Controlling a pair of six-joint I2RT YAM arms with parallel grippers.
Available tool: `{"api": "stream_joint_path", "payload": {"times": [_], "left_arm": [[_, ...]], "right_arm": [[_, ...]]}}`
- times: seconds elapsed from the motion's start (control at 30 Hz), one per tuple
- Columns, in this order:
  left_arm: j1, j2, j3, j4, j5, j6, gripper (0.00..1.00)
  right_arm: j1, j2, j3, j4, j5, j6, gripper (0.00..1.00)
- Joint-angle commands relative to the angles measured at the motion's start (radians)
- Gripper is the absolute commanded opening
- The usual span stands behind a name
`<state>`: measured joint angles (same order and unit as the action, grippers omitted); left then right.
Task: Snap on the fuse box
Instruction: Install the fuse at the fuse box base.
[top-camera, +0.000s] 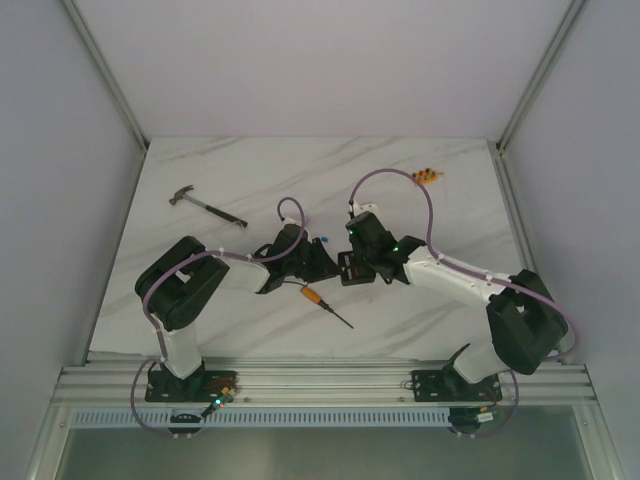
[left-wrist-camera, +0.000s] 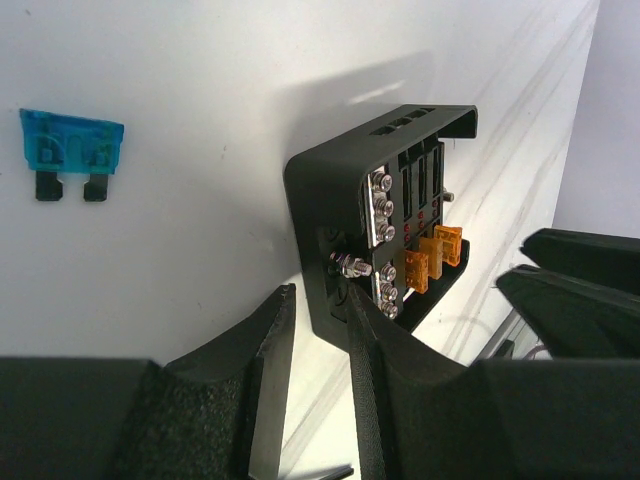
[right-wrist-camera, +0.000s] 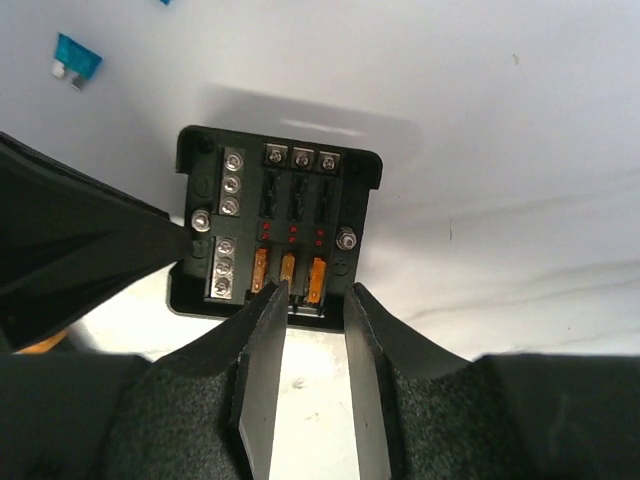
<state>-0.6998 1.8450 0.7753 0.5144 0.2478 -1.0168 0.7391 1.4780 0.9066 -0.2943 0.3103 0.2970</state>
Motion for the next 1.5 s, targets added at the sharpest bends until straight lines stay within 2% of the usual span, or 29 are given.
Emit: {"api": "stream_joint_path", "payload": {"times": [0.0, 0.17, 0.5, 0.97, 1.17, 1.33, 1.47], "left_arm": [[-0.006, 0.019, 0.014, -0.056, -0.020, 0.008, 0.37], [-0.006, 0.019, 0.013, -0.055, -0.018, 0.009, 0.37], [-0.006, 0.022, 0.013, -0.049, -0.013, 0.009, 0.35], [-0.006, 0.025, 0.007, -0.041, -0.009, 0.007, 0.34], [-0.007, 0.023, 0.006, -0.040, -0.010, 0.007, 0.34], [-0.006, 0.023, 0.006, -0.041, -0.009, 0.006, 0.34], [-0.007, 0.025, 0.005, -0.040, -0.010, 0.003, 0.33]], "right_arm": [[-0.011, 0.011, 0.088, -0.108, -0.016, 0.063, 0.35], [-0.049, 0.050, 0.127, -0.167, -0.033, 0.119, 0.31], [-0.102, 0.105, 0.160, -0.186, -0.176, 0.139, 0.31], [-0.112, 0.144, 0.167, -0.180, -0.211, 0.140, 0.23], [-0.112, 0.163, 0.164, -0.191, -0.199, 0.140, 0.15], [-0.113, 0.182, 0.164, -0.202, -0.192, 0.129, 0.03], [-0.112, 0.210, 0.165, -0.216, -0.192, 0.114, 0.00]]}}
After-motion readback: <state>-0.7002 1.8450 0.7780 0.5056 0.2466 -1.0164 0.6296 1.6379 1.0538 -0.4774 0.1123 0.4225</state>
